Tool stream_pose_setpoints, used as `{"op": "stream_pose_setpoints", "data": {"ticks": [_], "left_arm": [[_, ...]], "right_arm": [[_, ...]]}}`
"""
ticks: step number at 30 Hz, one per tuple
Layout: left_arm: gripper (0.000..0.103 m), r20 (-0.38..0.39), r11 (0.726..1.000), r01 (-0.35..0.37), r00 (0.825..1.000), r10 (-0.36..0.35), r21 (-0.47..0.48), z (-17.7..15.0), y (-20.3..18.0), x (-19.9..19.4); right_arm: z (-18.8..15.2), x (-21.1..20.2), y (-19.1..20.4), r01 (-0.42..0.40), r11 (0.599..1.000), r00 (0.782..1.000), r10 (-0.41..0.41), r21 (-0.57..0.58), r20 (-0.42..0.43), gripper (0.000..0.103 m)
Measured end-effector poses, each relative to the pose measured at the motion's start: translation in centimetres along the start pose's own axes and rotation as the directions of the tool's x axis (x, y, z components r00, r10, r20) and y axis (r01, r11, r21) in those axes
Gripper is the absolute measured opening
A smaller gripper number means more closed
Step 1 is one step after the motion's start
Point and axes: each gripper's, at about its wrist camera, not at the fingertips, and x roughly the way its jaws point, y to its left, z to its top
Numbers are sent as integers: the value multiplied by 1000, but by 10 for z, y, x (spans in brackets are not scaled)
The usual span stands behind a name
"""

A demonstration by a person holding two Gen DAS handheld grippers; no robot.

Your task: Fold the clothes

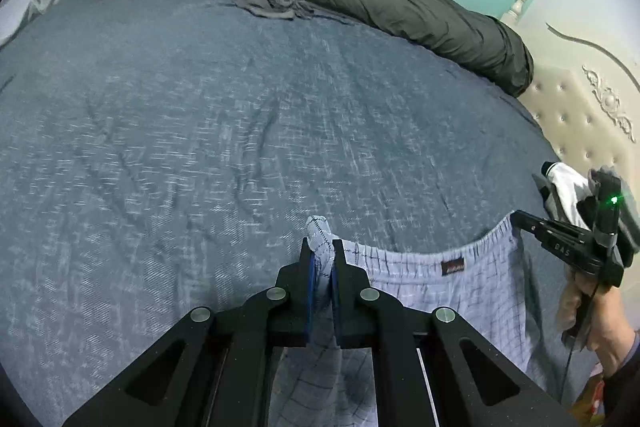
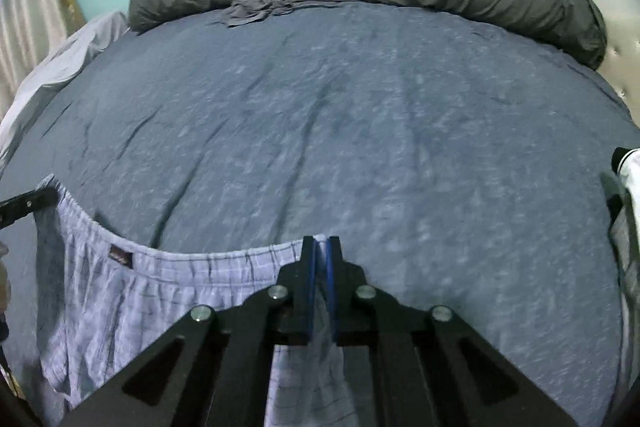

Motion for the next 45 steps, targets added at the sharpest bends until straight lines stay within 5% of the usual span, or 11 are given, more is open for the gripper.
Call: {"op": "stream_pose_setpoints", "data": {"ticks": [15, 20, 23, 28, 36, 45], "left_arm": [[9, -88, 1000, -6, 996, 7, 8, 32, 6, 67], [36, -62, 999, -17, 998, 15, -33, 24, 20, 54], [43, -44, 998, -24, 999, 22, -51, 10, 29, 30], [44, -17, 997, 2, 1000, -3, -83, -35, 39, -11], [45, -17, 979, -16, 1000, 12, -204, -103, 49, -40], [45, -35, 985, -65, 998, 60, -161, -134, 55, -42]], "right_arm": [[12, 61, -25, 21, 999, 999, -19, 27, -51, 5], [3, 59, -32, 13, 997, 999, -10, 74, -38, 12], [-7, 32, -45, 8, 987, 1000, -12, 161, 28, 30], [-56, -33, -66, -141, 923, 985, 96, 358, 141, 40], [-146, -65, -62, -133, 885, 989, 91, 447, 113, 41], [-170, -74, -44, -91, 907, 994, 56, 412, 95, 41]]}}
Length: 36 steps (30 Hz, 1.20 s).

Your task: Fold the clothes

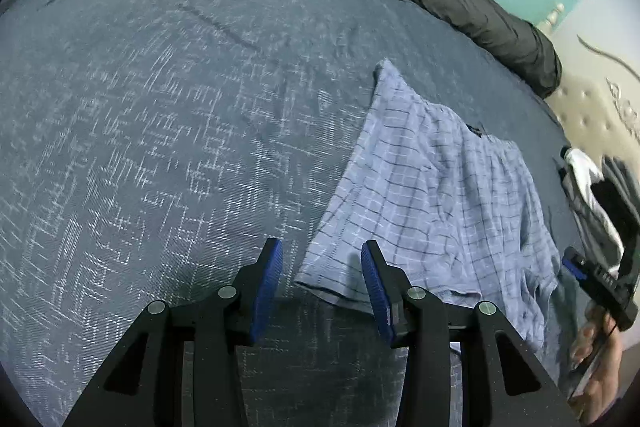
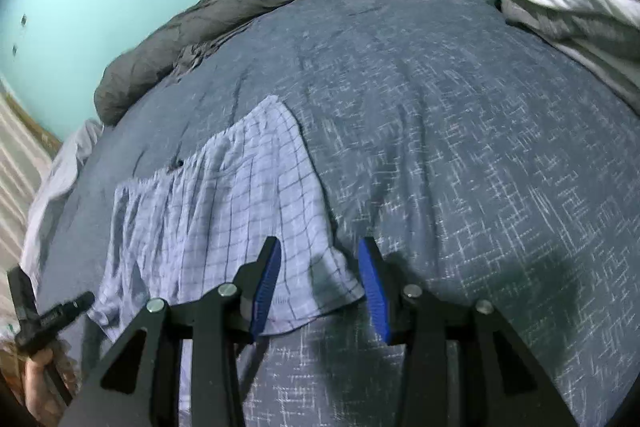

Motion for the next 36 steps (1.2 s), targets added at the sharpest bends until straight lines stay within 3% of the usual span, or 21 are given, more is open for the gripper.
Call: {"op": "stream_pose_setpoints", "data": {"ticks": [5, 7, 9, 14, 18, 31, 36], "left_arm": [[44, -7, 1000, -4, 1000, 4, 10, -3, -1, 8], [40, -6, 1000, -5, 1000, 5, 15, -2, -2, 9], [25, -8, 1000, -3, 1000, 3, 18, -1, -2, 10], [10, -15, 1000, 0, 1000, 0, 14, 0, -1, 14], [4, -7, 1000, 8, 1000, -7, 19, 3, -2, 12], [3, 64, 997, -41, 997, 45, -59, 6, 21, -7], [3, 80, 995, -56, 995, 62, -77, 21, 24, 0]], "right_arm": [[-10, 2, -11, 28, 999, 999, -28, 21, -16, 41], [-12, 3, -16, 38, 999, 999, -37, 27, -19, 41], [-11, 4, -16, 40, 999, 999, -39, 19, -21, 34], [-8, 17, -12, 31, 999, 998, -32, -11, -55, 11], [-7, 23, -17, 19, 1000, 997, -19, 8, -69, 3], [12, 5, -60, 86, 989, 996, -85, 116, -21, 2], [15, 5, -63, 102, 988, 995, -102, 118, -13, 2]]}}
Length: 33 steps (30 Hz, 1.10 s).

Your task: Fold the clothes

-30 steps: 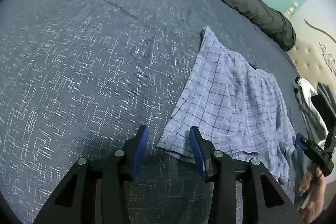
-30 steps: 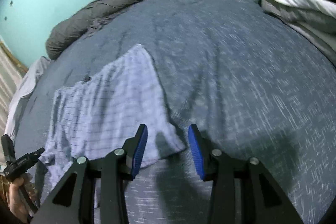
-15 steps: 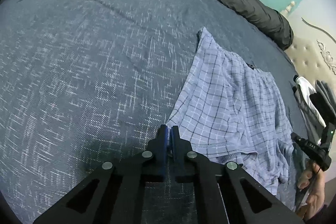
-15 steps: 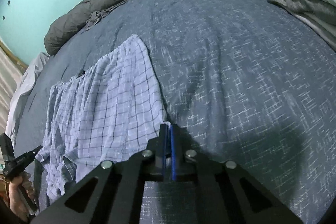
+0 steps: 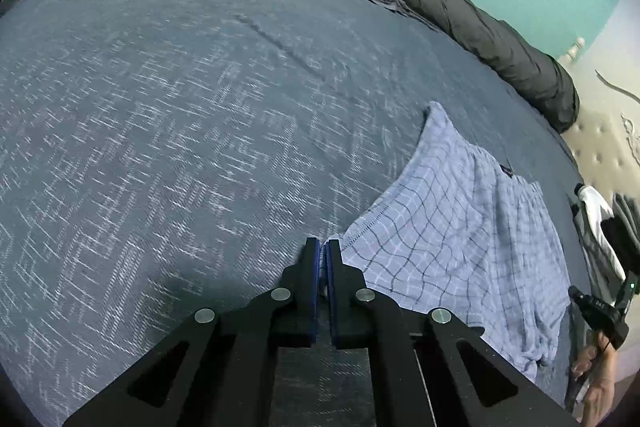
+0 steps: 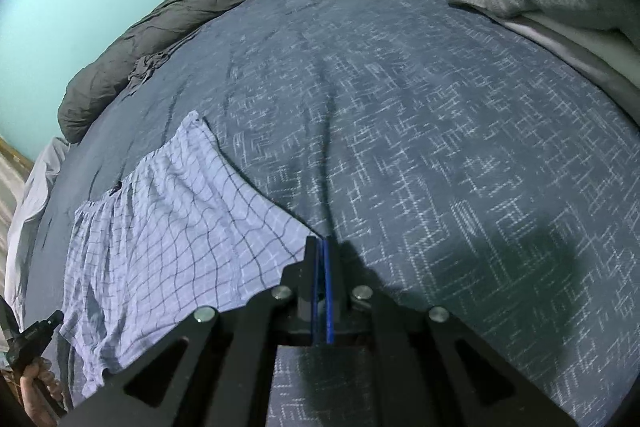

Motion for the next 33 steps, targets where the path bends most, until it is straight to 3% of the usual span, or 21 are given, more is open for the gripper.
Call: {"op": "stream_pose_setpoints", "data": {"ticks": [16, 18, 20, 21, 25, 33], "left_arm": [[4, -12, 1000, -17, 1000, 17, -10, -3, 18, -5], [7, 2, 1000, -21, 1000, 21, 5, -3, 13, -10], [13, 17, 999, -24, 1000, 24, 22, -4, 7, -16], [16, 26, 999, -25, 999, 24, 31, -4, 4, -21], [21, 50, 998, -11, 999, 8, 56, -12, -12, -36], [22, -40, 982, 124, 992, -119, 141, -44, -71, -33]], "right_arm": [[4, 7, -9, -12, 998, 1000, 13, 54, -20, 3], [5, 4, -8, -13, 998, 1000, 13, 68, -12, 7], [5, -2, -7, -14, 997, 1000, 13, 79, 8, 25], [6, -7, -6, -21, 996, 1000, 20, 84, 22, 28], [1, -24, 2, -35, 997, 997, 30, 68, 69, 31], [-34, -27, 45, -229, 973, 973, 229, -9, -26, 31]]}}
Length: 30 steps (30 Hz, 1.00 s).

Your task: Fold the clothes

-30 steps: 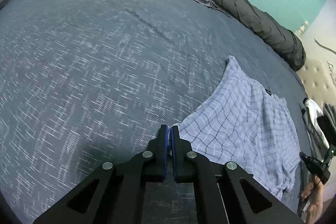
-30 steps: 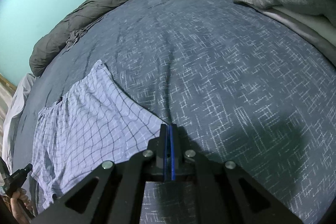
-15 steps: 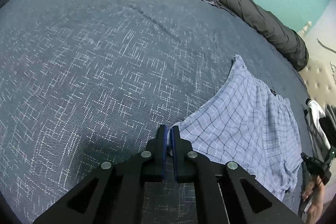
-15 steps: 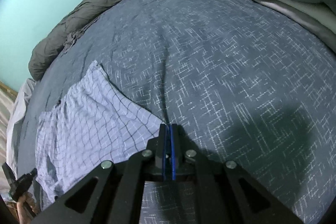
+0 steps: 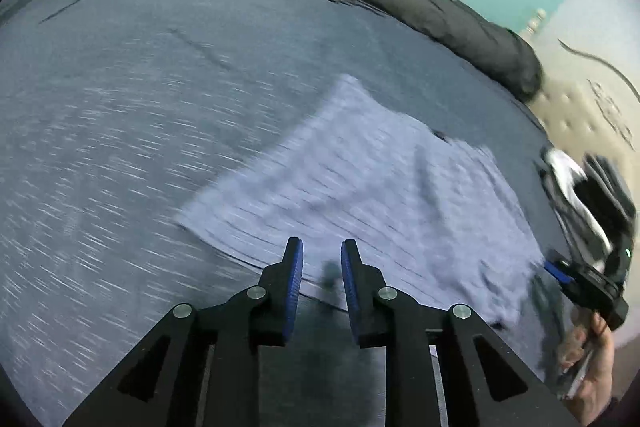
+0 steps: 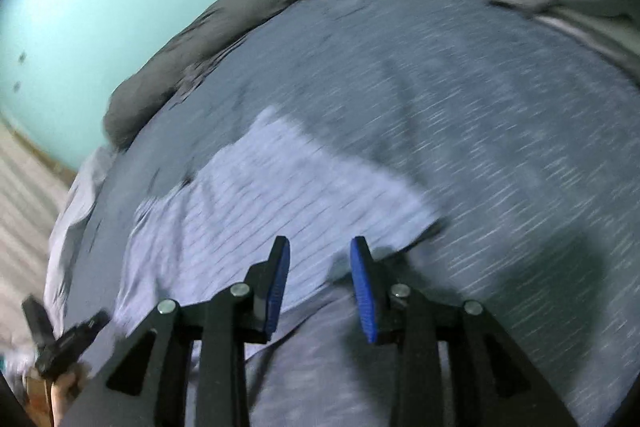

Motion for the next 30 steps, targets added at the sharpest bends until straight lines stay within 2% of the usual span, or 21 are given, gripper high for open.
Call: {"op": "stream_pose_setpoints", "data": {"ticks": [4, 9, 10, 12, 13, 18, 25, 26, 27, 28, 29, 30], "left_arm": [[22, -48, 997, 52, 998, -50, 57, -19, -33, 7], [23, -115, 990, 103, 989, -93, 92, -44, -56, 11], [24, -127, 989, 110, 987, -97, 97, -49, -61, 12], [37, -144, 988, 123, 984, -108, 94, -56, -65, 15], [38, -154, 987, 130, 981, -115, 91, -58, -66, 16], [39, -175, 982, 143, 977, -121, 121, -68, -81, 17], [38, -202, 975, 151, 973, -117, 165, -74, -90, 32], [36, -201, 975, 150, 973, -116, 163, -74, -89, 34], [24, -202, 975, 150, 972, -117, 161, -73, -87, 35], [17, -201, 975, 150, 973, -116, 165, -72, -87, 36], [4, -200, 974, 152, 973, -117, 168, -72, -86, 35], [2, -200, 973, 154, 973, -119, 170, -71, -85, 34]], "right_arm": [[-24, 18, 31, -94, 995, 990, 89, -38, -109, 31], [-46, 19, 58, -159, 983, 976, 143, -88, -166, 31], [-49, 17, 62, -169, 980, 974, 151, -102, -171, 31], [-56, 16, 72, -189, 974, 969, 165, -127, -185, 31], [-59, 17, 75, -197, 971, 967, 169, -137, -193, 31], [-71, 25, 89, -198, 963, 962, 155, -183, -226, 31], [-80, 37, 101, -162, 950, 967, 99, -266, -236, 31], [-80, 39, 99, -166, 950, 966, 103, -263, -237, 30], [-79, 39, 98, -167, 951, 966, 106, -260, -235, 26], [-79, 40, 97, -168, 952, 967, 108, -257, -231, 13], [-77, 39, 96, -172, 952, 967, 114, -252, -230, 8], [-76, 38, 94, -178, 952, 966, 121, -247, -229, 7]]}}
